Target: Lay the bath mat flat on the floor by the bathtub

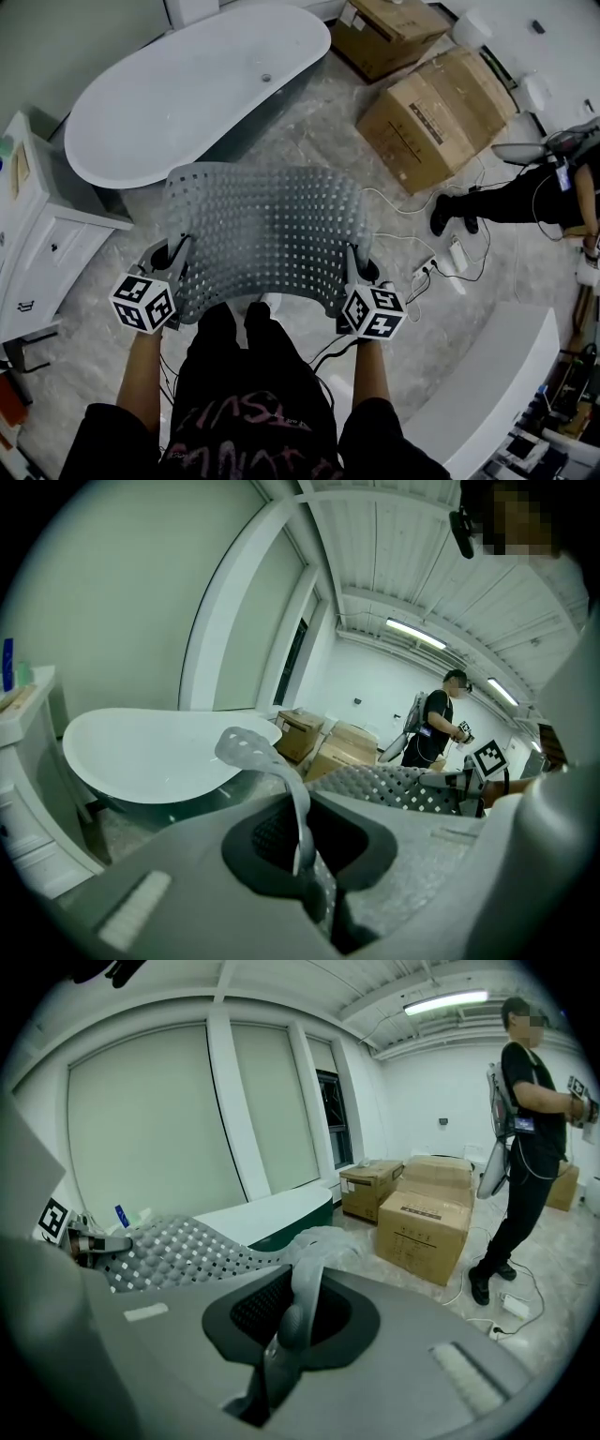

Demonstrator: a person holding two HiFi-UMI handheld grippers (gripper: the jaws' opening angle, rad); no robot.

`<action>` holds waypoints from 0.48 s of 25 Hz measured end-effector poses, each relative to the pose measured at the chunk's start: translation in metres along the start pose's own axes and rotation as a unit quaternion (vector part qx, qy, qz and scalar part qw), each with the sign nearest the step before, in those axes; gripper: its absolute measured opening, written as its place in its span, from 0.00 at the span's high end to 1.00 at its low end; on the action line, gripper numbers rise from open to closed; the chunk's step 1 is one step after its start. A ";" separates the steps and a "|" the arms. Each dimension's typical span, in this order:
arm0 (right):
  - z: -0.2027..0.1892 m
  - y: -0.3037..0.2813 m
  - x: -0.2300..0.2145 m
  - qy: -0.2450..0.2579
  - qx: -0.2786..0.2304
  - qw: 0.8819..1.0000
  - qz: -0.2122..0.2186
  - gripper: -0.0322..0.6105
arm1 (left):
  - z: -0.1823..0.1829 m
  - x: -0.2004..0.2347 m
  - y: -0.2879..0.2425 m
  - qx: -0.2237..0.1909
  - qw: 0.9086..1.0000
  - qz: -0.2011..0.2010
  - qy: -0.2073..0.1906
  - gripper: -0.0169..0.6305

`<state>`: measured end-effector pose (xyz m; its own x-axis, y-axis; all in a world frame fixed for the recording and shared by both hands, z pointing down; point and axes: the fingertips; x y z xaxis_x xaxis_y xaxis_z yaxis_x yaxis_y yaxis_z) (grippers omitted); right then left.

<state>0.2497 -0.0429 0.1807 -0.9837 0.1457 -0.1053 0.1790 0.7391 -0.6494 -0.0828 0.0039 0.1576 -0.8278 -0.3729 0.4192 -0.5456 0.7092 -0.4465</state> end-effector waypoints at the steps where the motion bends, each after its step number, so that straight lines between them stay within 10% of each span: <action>1: -0.001 -0.003 0.002 0.002 0.001 1.000 0.000 0.88 | -0.002 0.004 -0.001 0.000 1.000 -0.001 0.002 0.95; 12: -0.020 -0.036 0.015 0.022 0.027 0.999 0.000 0.88 | -0.028 0.041 -0.015 0.022 0.999 0.007 0.024 0.95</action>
<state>0.2285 -0.0541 0.2174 -0.9817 0.1757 -0.0739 0.1776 0.7020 -0.6897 -0.1044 -0.0057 0.2034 -0.8290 -0.3324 0.4497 -0.5394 0.6872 -0.4866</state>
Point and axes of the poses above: the fingertips, and each gripper's own axes: y backward along the fingers, x to its left, z out of its top, and after that the axes turned 10 degrees about -z, right-handed
